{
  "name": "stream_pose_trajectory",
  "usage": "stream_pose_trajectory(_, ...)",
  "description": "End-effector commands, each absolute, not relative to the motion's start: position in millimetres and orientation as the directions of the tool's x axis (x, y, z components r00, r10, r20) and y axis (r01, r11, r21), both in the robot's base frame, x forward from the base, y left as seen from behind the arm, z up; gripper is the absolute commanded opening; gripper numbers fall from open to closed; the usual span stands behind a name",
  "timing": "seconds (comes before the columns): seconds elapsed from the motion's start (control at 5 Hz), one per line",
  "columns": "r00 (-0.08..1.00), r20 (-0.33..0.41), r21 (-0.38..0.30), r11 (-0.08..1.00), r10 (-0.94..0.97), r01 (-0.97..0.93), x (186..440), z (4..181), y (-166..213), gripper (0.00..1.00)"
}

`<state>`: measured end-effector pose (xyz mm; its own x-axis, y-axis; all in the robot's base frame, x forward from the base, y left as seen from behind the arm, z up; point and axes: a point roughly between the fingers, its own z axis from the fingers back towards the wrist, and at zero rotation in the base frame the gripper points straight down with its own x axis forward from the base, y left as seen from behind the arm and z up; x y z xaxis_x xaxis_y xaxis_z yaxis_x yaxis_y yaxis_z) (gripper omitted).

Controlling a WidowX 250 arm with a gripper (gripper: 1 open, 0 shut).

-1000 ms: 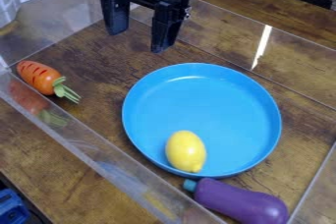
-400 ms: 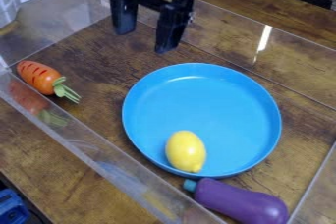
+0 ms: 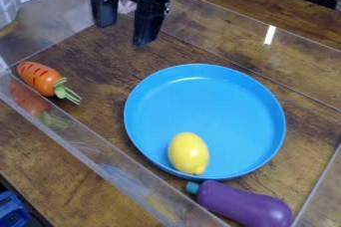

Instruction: Remove the purple eggplant from the blue tray and put it on the table

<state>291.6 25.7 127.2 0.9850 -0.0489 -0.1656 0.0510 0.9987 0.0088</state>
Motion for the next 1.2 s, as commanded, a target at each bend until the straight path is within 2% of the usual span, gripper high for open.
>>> stream_pose_trajectory(0.0,0.992,-0.114,0.012,0.998,-0.052,0.054,296,128.8,36,1.0)
stream_pose_trajectory(0.6,0.995,-0.073,-0.007,0.998,-0.063,0.063,309,101.4,35,1.0)
stream_pose_trajectory(1.0,0.99,-0.048,-0.004,0.991,-0.134,0.134,323,113.1,19,1.0)
